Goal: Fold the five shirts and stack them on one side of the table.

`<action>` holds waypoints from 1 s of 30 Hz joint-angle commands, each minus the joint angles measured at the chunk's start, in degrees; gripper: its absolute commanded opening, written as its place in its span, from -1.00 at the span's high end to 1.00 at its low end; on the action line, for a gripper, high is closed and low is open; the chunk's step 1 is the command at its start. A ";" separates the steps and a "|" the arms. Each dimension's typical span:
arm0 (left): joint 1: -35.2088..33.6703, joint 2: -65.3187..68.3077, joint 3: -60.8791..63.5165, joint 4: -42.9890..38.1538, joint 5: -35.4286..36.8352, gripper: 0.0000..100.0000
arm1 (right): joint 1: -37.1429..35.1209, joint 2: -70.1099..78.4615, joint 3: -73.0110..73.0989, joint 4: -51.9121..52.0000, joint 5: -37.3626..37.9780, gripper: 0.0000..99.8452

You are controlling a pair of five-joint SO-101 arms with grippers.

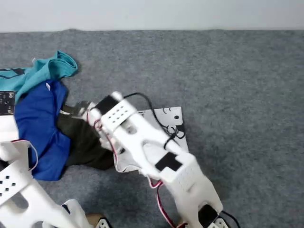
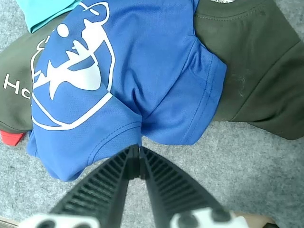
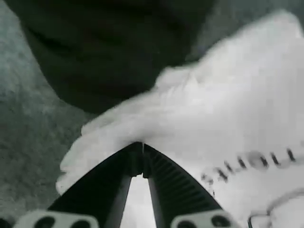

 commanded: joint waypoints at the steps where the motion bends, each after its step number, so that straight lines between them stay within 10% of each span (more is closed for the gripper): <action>1: 0.18 -1.05 -0.31 -0.62 0.44 0.98 | -1.19 -0.57 -4.48 -1.10 -0.53 0.98; 14: 0.26 -1.05 -0.66 0.62 0.44 0.98 | 13.14 -6.37 -19.16 10.59 -1.58 0.98; 30: 0.18 -1.05 -0.92 1.49 0.44 0.98 | 22.29 -32.04 17.58 10.24 -34.90 0.98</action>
